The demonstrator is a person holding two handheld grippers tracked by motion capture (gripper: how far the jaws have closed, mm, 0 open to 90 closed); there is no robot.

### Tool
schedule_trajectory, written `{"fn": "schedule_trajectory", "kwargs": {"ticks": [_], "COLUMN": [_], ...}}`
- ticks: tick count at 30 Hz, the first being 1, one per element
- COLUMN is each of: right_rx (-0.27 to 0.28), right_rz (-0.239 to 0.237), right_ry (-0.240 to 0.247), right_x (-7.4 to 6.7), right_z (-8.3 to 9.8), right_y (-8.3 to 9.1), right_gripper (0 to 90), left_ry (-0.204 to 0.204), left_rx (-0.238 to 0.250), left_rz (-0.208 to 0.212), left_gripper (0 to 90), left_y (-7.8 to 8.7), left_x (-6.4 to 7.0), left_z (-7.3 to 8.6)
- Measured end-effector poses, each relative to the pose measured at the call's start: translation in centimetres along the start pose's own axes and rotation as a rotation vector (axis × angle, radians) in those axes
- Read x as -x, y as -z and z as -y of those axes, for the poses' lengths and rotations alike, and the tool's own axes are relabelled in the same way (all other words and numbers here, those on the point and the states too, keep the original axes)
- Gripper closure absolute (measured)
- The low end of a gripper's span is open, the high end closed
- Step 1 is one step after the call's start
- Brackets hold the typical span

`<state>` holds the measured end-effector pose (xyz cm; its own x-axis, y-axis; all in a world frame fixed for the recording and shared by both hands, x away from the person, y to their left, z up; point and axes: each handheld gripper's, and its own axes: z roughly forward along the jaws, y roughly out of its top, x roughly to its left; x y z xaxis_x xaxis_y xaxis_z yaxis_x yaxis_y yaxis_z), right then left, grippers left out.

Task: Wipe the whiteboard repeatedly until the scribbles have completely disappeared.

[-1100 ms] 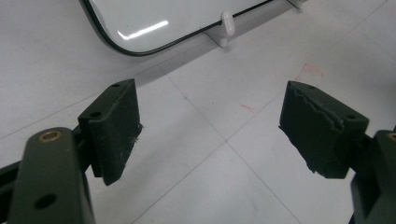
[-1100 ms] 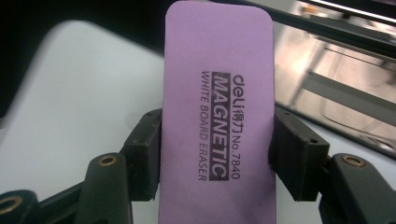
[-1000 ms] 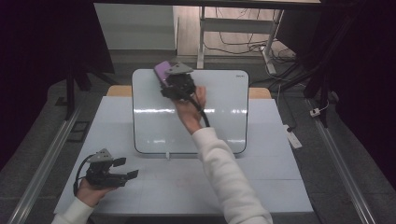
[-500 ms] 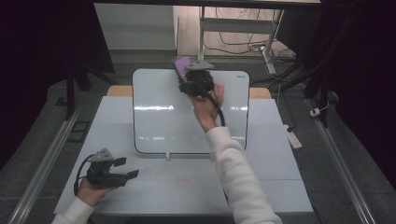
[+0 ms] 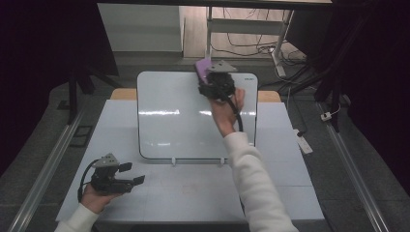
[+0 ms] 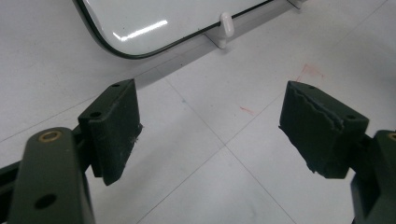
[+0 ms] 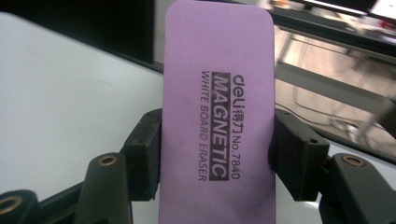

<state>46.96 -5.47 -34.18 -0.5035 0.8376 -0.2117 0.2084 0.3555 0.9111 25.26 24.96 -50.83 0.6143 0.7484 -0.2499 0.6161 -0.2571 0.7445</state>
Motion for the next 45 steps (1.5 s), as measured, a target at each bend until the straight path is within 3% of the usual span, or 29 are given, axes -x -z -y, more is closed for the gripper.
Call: {"fn": "schedule_trajectory", "kwargs": {"ticks": [7, 10, 11, 13, 18, 23, 28, 34, 40, 45], "right_rx": [-0.031, -0.032, -0.03, -0.037, -0.02, -0.018, -0.028, -0.027, 0.006, 0.005], "right_rz": [-0.169, -0.171, -0.181, -0.191, -0.094, 0.011, 0.099, 0.098, 0.004, -0.095], "right_ry": [0.109, 0.174, 0.17, 0.108, 0.045, -0.044, -0.049, -0.047, -0.05, -0.037], "right_x": [-8.2, -9.9, -9.6, -8.3, -3.0, 3.1, 6.4, 7.1, 6.4, 5.3], "right_z": [-2.0, -1.9, -1.9, -1.8, -1.1, 1.0, 2.8, 3.6, 4.5, 7.1], "right_y": [-3.2, -3.5, -3.4, -3.0, -1.1, 1.6, 3.6, 4.4, 6.4, 8.6], "right_gripper": [40.1, 40.1, 40.1, 40.0, 40.0, 40.0, 40.0, 40.0, 40.0, 40.0], "left_ry": [0.003, 0.009, 0.006, 0.005, 0.005, 0.005, 0.004, -0.002, -0.001, -0.002], "left_rx": [-0.003, 0.0, 0.0, 0.002, 0.003, 0.0, -0.005, -0.009, -0.007, -0.004], "left_rz": [0.003, 0.005, 0.004, 0.005, 0.006, 0.002, 0.002, 0.009, 0.012, 0.013], "left_gripper": [20.9, 20.9, 20.9, 21.0, 21.1, 21.1, 21.1, 21.1, 21.1, 21.1], "left_y": [0.0, 0.1, 0.1, 0.1, 0.1, 0.0, -0.2, -0.5, -0.5, -0.5], "left_x": [-0.2, -0.3, -0.3, -0.4, -0.3, -0.3, -0.2, -0.2, -0.5, -0.3], "left_z": [0.0, 0.1, 0.1, 0.1, 0.1, 0.0, -0.1, -0.3, -0.4, -0.4]}}
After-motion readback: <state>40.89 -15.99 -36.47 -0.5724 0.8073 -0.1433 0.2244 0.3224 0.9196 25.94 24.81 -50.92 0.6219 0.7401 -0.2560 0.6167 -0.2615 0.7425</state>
